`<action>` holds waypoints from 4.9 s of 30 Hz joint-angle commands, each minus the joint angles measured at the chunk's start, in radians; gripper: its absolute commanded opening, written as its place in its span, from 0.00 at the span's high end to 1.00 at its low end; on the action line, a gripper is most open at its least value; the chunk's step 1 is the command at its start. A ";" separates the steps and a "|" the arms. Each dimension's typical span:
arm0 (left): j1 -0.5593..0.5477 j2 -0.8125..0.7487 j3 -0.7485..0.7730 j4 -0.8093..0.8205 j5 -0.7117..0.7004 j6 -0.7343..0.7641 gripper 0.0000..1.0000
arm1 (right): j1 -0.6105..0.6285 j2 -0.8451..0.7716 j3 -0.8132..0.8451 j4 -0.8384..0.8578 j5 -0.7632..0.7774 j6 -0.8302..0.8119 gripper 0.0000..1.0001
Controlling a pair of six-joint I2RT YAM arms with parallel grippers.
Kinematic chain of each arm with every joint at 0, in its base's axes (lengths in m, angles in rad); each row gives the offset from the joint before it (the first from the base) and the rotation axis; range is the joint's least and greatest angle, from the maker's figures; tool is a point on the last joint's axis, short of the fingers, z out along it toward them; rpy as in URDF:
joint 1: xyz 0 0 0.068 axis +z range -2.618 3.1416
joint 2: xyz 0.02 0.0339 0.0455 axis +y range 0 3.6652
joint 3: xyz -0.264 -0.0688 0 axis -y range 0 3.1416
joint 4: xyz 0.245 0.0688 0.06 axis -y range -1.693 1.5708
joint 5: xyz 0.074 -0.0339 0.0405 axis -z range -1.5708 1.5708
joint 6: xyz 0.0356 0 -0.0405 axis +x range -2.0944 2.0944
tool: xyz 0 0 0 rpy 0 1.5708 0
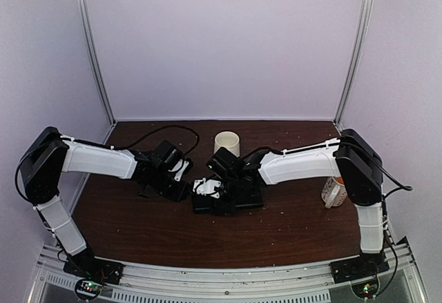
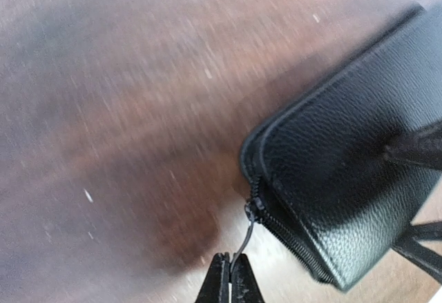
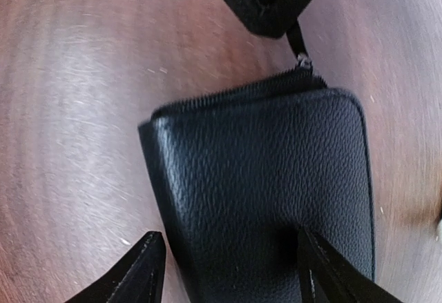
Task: Sort the hair-cutting tools
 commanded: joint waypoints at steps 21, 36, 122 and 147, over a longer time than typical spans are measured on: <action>-0.223 0.073 -0.045 0.010 0.207 0.174 1.00 | -0.092 0.135 0.033 0.070 0.042 0.412 0.35; -0.224 0.043 0.027 -0.040 0.000 0.156 1.00 | -0.110 -0.002 -0.058 0.026 -0.145 0.271 0.33; -0.123 -0.109 -0.236 0.298 0.308 -0.053 1.00 | 0.033 -0.036 -0.219 0.359 0.359 0.082 0.54; -0.102 -0.134 -0.140 0.103 0.118 0.076 0.72 | 0.015 -0.174 -0.221 0.152 0.104 0.018 0.41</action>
